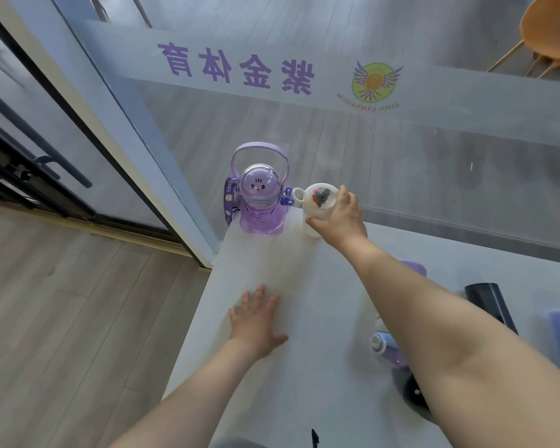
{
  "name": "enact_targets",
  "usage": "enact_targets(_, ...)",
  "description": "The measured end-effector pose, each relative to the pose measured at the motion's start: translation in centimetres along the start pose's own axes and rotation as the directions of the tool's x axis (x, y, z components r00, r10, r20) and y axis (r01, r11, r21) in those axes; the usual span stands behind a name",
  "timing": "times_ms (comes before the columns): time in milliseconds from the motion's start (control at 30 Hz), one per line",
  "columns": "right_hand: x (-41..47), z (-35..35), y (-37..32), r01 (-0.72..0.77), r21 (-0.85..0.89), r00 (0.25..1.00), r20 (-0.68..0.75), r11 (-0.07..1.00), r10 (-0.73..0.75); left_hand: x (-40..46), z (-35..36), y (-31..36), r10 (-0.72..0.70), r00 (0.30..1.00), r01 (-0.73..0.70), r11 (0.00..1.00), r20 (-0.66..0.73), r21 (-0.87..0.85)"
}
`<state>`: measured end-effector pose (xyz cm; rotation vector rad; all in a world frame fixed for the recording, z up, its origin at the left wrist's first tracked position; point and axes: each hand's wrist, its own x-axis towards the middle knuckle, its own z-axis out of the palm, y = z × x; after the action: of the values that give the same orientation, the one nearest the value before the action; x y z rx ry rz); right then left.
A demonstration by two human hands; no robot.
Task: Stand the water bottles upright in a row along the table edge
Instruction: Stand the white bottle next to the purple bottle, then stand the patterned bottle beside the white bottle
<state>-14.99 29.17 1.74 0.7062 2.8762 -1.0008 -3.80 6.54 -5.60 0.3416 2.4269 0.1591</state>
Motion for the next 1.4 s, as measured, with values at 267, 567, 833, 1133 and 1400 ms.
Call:
enact_targets(267,-7.4,-3.1,6.4,-0.030,0.145,0.999,-0.028,0.989,0.034,-0.4,0.8,2.0,0.107,0.992,-0.109,0.994,-0.068,-0.030)
enact_targets(567,-20.1,-5.8,14.7,-0.163,0.288,0.970,-0.128,0.944,0.206,-2.4,3.0,7.5,0.256,0.962,-0.273,0.884,-0.094,-0.380)
enact_targets(833,-23.3,-5.0,16.0,-0.306,0.357,0.950,0.045,0.883,0.310,-3.5,4.0,13.4,0.317,0.946,-0.170,0.667,0.069,-0.726)
enact_targets(1133,-23.3,-4.6,16.0,-0.310,0.247,0.950,0.124,0.918,0.288,-5.1,5.1,14.9,0.320,0.942,-0.089,0.531,0.102,-0.843)
enact_targets(1400,-25.4,-4.8,15.5,-0.286,0.283,0.958,0.109,0.916,0.265,-7.4,6.0,13.3,0.264,0.964,-0.091,0.371,0.011,-0.924)
